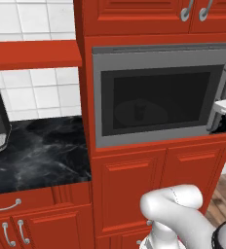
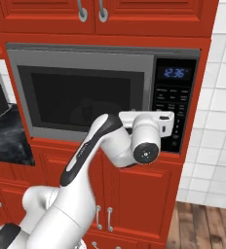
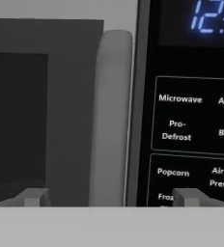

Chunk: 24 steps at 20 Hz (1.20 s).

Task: Open the microwave door.

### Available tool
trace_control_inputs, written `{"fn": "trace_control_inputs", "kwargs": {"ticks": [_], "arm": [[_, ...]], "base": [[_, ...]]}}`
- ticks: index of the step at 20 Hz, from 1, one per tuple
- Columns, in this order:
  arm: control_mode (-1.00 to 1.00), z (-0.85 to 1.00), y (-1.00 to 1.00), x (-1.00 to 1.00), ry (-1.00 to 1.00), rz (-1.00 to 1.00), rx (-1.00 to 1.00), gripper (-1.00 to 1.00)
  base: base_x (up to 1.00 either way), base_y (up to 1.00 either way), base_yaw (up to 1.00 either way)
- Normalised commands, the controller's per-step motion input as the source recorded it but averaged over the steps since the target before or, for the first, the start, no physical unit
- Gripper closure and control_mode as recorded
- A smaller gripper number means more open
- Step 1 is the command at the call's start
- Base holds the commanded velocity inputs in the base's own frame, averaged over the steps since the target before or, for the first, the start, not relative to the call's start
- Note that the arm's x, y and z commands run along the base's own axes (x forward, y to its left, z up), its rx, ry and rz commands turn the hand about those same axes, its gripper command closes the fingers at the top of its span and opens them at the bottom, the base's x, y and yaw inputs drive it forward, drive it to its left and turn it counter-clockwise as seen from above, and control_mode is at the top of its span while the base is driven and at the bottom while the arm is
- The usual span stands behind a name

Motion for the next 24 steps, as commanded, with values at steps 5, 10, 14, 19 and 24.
{"fn": "trace_control_inputs", "kwargs": {"ticks": [5, 10, 14, 19, 24], "arm": [[-1.0, -0.11, -0.01, 0.45, 0.0, 0.14, 0.0, -1.0], [-1.0, -0.27, 0.0, 0.51, 0.0, 0.04, 0.0, -1.0], [-1.0, -0.12, 0.02, 0.38, 0.0, 0.01, 0.0, 1.0], [-1.0, 0.0, -0.04, -0.22, 0.02, 0.0, 0.0, 1.0], [-1.0, -0.01, -0.1, -0.78, 0.15, 0.09, 0.0, 1.0]], "base": [[0.0, 0.0, 0.0], [0.0, 0.0, 0.0], [0.0, 0.0, 0.0], [0.0, 0.0, 0.0], [0.0, 0.0, 0.0]]}}
